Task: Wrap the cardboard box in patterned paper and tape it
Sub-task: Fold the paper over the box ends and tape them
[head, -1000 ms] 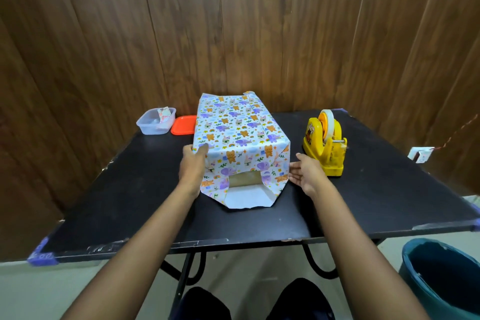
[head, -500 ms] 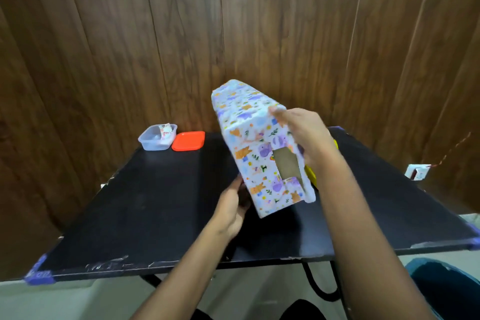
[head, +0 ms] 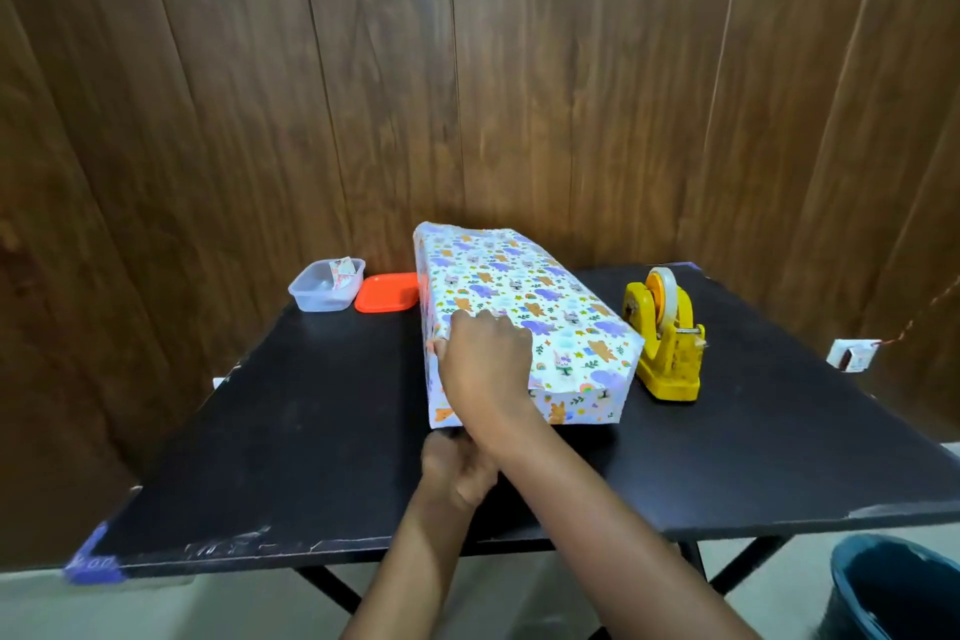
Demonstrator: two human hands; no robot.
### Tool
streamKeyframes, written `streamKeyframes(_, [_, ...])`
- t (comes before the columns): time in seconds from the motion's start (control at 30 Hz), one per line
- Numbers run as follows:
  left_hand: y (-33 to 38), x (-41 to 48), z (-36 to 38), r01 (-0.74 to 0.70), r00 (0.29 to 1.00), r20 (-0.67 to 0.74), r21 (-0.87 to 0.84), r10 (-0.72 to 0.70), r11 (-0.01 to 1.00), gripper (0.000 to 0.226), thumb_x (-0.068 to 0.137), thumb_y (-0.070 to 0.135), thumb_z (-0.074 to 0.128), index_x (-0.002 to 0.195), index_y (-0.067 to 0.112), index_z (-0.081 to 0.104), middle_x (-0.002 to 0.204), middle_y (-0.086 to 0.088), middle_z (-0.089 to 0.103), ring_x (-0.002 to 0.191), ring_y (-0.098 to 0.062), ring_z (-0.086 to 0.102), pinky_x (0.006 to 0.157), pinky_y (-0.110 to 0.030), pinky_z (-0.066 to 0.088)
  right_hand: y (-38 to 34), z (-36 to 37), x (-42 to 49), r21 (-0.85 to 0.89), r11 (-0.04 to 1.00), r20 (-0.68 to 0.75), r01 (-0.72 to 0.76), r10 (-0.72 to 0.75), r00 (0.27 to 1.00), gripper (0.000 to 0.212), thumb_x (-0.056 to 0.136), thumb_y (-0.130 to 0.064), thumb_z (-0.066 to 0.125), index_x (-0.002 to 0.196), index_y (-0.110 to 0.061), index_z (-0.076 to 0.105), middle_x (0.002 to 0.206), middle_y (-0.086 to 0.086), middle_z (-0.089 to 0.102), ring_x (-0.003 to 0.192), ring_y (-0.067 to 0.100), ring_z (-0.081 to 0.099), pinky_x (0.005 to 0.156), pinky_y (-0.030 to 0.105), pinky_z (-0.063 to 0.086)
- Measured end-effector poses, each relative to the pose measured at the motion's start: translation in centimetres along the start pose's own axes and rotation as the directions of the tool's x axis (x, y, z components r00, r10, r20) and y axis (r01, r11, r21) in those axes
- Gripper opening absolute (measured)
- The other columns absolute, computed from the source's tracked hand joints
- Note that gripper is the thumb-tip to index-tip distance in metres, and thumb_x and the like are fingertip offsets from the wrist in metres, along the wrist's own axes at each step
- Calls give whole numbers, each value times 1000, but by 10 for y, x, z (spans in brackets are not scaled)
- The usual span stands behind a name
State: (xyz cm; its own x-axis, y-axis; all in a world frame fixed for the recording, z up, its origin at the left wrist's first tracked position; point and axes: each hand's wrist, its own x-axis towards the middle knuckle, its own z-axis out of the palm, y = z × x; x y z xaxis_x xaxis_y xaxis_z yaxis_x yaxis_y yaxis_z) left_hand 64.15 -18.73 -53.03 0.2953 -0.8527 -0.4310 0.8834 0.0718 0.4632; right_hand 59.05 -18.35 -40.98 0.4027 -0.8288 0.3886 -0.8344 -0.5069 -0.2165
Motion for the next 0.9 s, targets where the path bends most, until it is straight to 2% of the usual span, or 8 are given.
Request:
streamKeyframes(0.13, [5,-24,0,24,999,39,-114,-20,993,71,98,55,17,104,-6,53,106,-23,57,104,-35,53,76,-47,50,2,3,8,22,1000,18,-12,12,1000,36,98,-40,42,114,-11,56,115,11,59,111,30,52,86,36,38])
streamKeyframes(0.27, [9,-19,13,43,999,23,-88,-41,995,75,98,55,21,134,-9,36,136,-31,40,129,-42,38,96,-50,35,21,-4,22,270,962,249,-43,-26,968,43,97,-37,47,61,-14,40,66,1,44,79,24,48,57,29,31])
streamKeyframes(0.37, [17,-14,14,76,997,-1,75,-76,994,66,100,43,27,130,-15,37,130,-41,40,124,-49,42,96,-52,39,43,-12,27,403,912,294,-73,-53,954,43,97,-22,48,55,-11,43,59,2,39,61,17,41,54,28,31])
streamKeyframes(0.47, [32,-20,9,74,997,-17,234,-72,969,53,101,34,32,114,-16,43,106,-42,53,114,-51,50,81,-49,48,68,-17,25,640,754,284,-145,-56,957,25,95,-16,52,90,1,70,74,1,60,65,11,51,51,17,37])
streamKeyframes(0.57, [54,-33,7,-27,1000,15,409,23,912,53,100,34,35,108,-16,49,82,-32,64,75,-41,68,53,-36,57,100,-14,28,571,799,53,-187,191,980,26,94,-14,48,94,5,66,100,15,68,93,29,61,66,30,42])
streamKeyframes(0.63, [65,-41,12,-126,992,55,572,115,811,57,97,42,39,99,-12,56,77,-25,69,67,-32,70,54,-29,57,125,-7,27,454,823,-68,-342,415,907,26,95,-22,46,82,-2,56,96,19,64,91,34,57,65,32,36])
streamKeyframes(0.77, [62,-46,37,-214,976,119,698,185,683,44,90,41,56,91,-2,61,85,-20,70,74,-32,69,68,-33,57,155,4,18,647,517,185,-560,606,774,48,89,-49,55,78,-3,58,76,17,65,70,34,64,66,38,54])
streamKeyframes(0.9, [49,-30,46,-245,958,18,576,288,780,10,89,11,60,92,1,58,83,-16,63,67,-26,63,62,-34,56,157,1,10,781,153,529,-606,352,772,36,92,-35,58,85,0,57,71,15,63,55,23,62,45,27,54])
